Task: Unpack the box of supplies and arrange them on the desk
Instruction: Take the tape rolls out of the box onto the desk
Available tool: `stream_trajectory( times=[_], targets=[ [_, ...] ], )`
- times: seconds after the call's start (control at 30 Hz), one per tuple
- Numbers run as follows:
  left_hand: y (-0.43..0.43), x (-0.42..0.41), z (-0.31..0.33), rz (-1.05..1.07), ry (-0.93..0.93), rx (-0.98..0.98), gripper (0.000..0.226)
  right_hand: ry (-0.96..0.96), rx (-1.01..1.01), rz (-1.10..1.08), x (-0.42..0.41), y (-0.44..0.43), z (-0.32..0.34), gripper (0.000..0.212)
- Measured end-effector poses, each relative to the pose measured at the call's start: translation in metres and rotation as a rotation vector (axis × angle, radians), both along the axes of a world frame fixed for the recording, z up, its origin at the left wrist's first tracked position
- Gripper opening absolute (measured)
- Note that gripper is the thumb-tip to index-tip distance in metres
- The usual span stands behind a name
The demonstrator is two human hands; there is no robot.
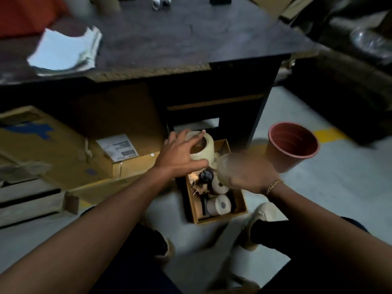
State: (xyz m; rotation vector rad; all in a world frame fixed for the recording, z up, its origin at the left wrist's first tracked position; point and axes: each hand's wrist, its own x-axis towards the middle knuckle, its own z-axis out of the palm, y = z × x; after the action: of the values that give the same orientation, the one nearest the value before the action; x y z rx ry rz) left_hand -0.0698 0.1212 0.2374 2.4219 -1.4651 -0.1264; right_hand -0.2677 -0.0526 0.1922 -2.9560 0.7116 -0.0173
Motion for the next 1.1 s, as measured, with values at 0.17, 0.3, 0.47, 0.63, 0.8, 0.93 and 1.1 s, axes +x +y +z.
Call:
stream_trajectory(
  times=[0.17, 0.3, 0.47, 0.63, 0.8, 0.93, 1.1],
  targets=[
    [0.019, -0.017, 0.056, -0.041, -0.08, -0.04, 0.094, -0.091, -0.09, 0.026, -0.023, 0.004, 0.063, 0.083],
    [0.019, -0.023, 0.132, -0.078, -0.173, -0.182, 0.094, -0.316, -0.149, 0.029, -0.029, 0.002, 0.139, 0.077],
    [0.008, -0.011, 0.185, -0.062, -0.192, -0.311, 0.093, -0.598, -0.106, -0.002, -0.011, -0.009, 0.198, 0.072],
    [-0.032, 0.007, 0.227, 0.066, -0.077, -0.396, 0.088, -0.622, -0.088, -0.164, 0.021, -0.046, 0.258, 0.083],
    [-0.088, 0.023, 0.236, 0.167, -0.038, -0.394, 0.09, -0.514, -0.083, -0.248, 0.049, -0.099, 0.273, 0.087],
    [-0.129, 0.022, 0.238, 0.188, 0.003, -0.346, 0.086, -0.451, -0.043, -0.285, 0.066, -0.135, 0.274, 0.086],
    [-0.158, 0.024, 0.227, 0.162, 0.005, -0.232, 0.094, -0.412, 0.012, -0.287, 0.075, -0.151, 0.266, 0.085]
  ],
)
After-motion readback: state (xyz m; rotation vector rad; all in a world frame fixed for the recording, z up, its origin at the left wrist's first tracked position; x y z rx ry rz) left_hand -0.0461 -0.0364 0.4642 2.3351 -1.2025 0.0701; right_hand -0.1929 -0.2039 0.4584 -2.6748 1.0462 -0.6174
